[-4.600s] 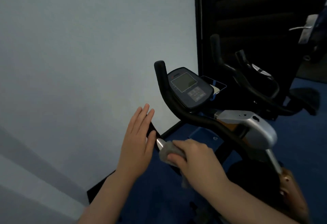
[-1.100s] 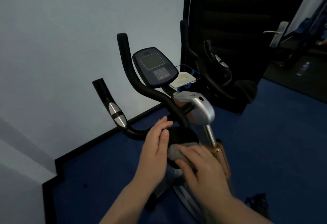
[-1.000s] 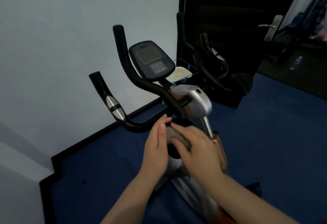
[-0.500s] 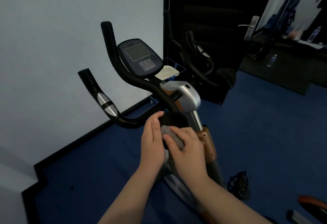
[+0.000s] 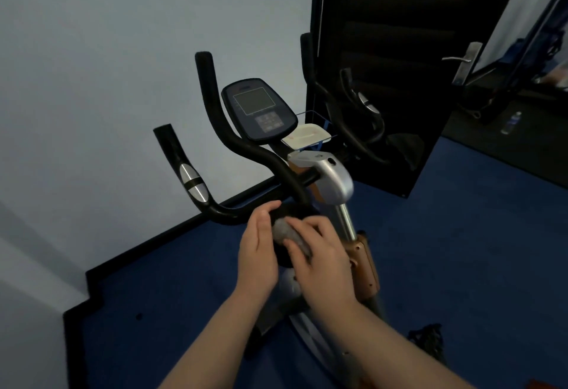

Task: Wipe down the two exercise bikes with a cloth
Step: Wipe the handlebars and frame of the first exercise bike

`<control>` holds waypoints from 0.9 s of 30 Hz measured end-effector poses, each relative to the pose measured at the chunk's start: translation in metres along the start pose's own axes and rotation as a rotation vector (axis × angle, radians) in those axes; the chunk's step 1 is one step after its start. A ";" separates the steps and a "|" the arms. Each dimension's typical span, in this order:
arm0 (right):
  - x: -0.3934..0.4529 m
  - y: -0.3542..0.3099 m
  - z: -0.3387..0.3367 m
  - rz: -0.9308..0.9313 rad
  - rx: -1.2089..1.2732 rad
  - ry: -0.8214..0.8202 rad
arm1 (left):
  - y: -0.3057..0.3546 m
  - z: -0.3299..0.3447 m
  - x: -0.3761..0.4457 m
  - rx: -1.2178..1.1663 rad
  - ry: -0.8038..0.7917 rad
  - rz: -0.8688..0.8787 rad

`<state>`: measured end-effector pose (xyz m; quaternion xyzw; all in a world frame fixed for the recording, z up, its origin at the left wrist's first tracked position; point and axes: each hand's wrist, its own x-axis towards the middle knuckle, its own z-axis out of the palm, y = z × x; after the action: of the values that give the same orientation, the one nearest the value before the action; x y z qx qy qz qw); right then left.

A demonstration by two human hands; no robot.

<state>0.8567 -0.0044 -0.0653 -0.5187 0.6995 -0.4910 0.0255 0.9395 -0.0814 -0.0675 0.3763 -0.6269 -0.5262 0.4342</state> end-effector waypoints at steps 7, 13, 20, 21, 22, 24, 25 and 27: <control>0.006 0.001 -0.005 -0.030 -0.068 -0.171 | -0.001 0.007 -0.003 -0.006 0.120 0.007; 0.033 -0.003 -0.016 -0.204 -0.133 -0.249 | -0.006 0.012 -0.001 -0.075 0.157 -0.023; 0.015 0.001 -0.018 -0.079 0.020 -0.311 | -0.008 0.010 -0.003 -0.050 0.177 0.012; 0.019 0.003 -0.017 -0.086 0.009 -0.320 | -0.008 0.011 -0.003 -0.053 0.175 0.017; 0.025 0.003 -0.015 -0.091 -0.009 -0.313 | -0.008 0.011 -0.003 -0.061 0.175 0.018; 0.033 -0.001 -0.011 -0.085 -0.007 -0.265 | -0.007 0.010 -0.003 -0.071 0.172 0.015; 0.031 -0.004 -0.009 -0.085 0.012 -0.236 | -0.006 0.010 -0.003 -0.068 0.166 0.014; 0.018 -0.006 -0.010 -0.075 0.070 -0.237 | -0.004 0.006 -0.003 -0.056 0.145 0.002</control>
<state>0.8470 -0.0110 -0.0474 -0.5977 0.6539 -0.4511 0.1078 0.9345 -0.0774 -0.0726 0.4004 -0.5794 -0.5143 0.4893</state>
